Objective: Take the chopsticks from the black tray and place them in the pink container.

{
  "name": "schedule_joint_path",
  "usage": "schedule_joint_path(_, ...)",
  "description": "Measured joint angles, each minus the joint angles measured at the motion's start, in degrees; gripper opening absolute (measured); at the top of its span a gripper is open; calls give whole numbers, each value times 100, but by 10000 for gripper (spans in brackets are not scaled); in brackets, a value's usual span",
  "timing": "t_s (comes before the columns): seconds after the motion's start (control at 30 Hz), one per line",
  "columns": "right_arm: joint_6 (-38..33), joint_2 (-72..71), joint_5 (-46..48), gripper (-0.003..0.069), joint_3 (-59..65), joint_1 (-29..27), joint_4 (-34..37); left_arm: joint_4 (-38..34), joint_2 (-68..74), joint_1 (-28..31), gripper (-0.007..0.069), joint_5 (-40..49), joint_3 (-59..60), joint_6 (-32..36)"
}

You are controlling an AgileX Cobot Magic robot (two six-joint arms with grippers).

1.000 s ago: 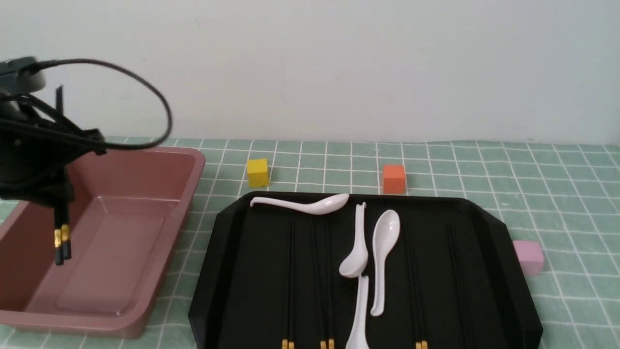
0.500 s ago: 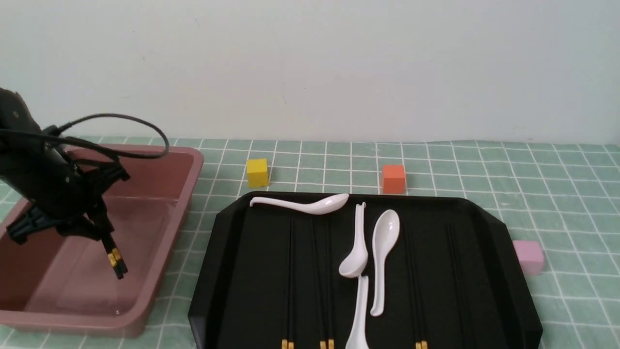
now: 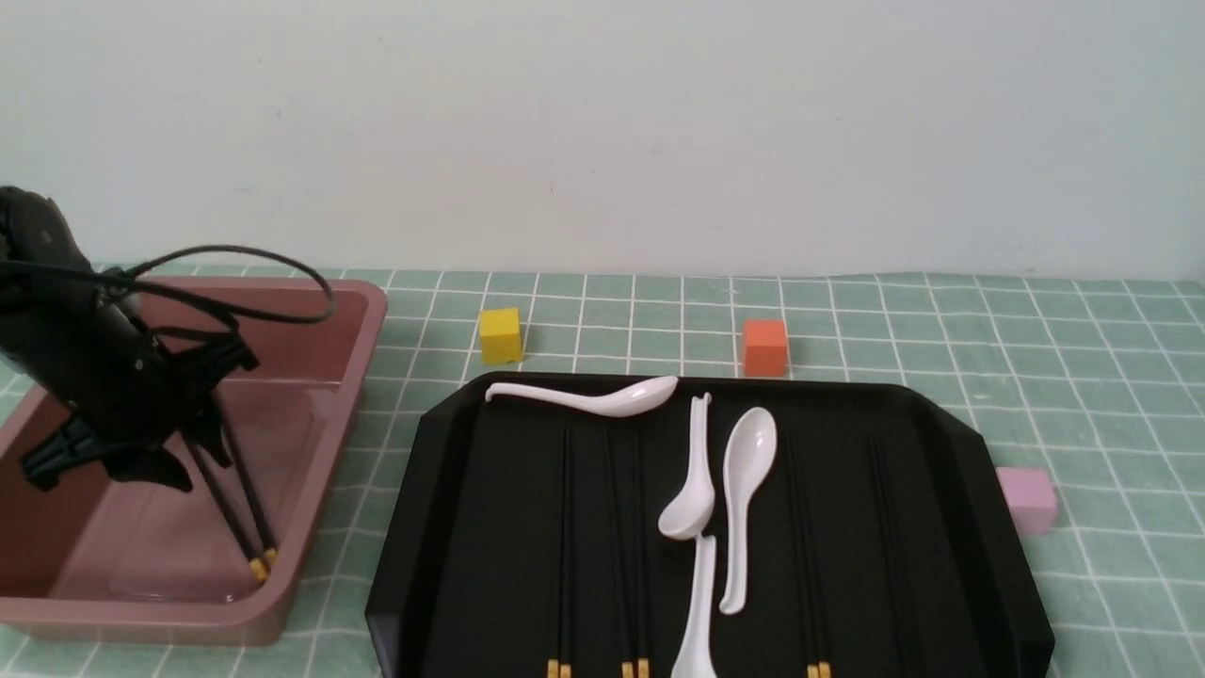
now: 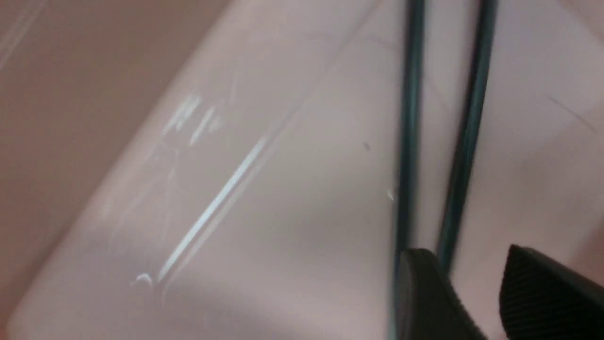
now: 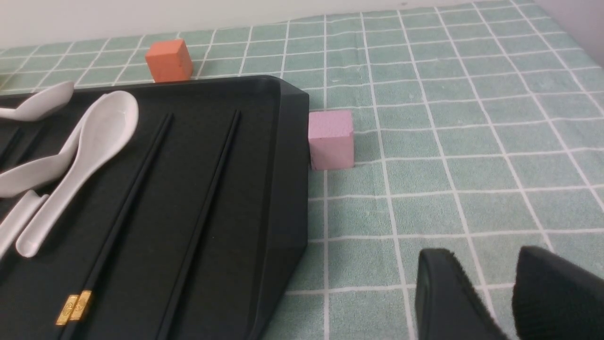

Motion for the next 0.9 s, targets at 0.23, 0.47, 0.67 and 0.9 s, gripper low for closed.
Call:
schedule_joint_path(0.23, 0, 0, 0, 239, 0, 0, 0, -142, -1304, 0, 131, 502, 0, 681)
schedule_joint_path(0.47, 0, 0, 0, 239, 0, 0, 0, -142, -2779, 0, -13, 1283, 79, 1218)
schedule_joint_path(0.67, 0, 0, 0, 239, 0, 0, 0, -330, -4189, 0, -13, 1432, 1124, 1620)
schedule_joint_path(0.9, 0, 0, 0, 239, 0, 0, 0, -1408, -6349, 0, -13, 607, 3479, 2825)
